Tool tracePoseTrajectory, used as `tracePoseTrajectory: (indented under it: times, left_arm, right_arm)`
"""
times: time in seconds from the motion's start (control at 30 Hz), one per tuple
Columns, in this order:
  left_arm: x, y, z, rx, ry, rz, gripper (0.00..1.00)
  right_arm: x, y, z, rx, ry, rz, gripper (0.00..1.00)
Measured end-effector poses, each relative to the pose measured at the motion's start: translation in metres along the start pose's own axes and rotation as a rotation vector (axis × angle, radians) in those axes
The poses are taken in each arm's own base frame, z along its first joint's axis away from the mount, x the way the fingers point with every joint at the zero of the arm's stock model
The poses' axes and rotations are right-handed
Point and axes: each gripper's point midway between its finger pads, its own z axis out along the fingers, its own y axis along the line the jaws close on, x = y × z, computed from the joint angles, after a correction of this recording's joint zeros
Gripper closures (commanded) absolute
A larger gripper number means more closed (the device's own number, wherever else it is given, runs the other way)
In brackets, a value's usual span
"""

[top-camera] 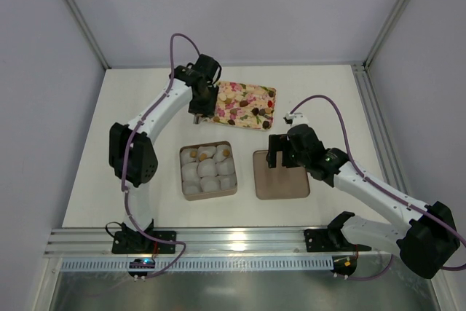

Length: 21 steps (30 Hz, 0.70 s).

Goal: Pack the chocolate

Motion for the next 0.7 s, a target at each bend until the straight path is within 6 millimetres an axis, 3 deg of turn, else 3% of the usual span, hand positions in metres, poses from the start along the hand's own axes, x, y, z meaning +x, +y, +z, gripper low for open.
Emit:
tracePoseTrajectory:
  times: [0.7]
  left_arm:
    - [0.016, -0.006, 0.005, 0.045, 0.060, 0.022, 0.58]
  right_arm:
    - [0.001, 0.001, 0.000, -0.007, 0.003, 0.001, 0.00]
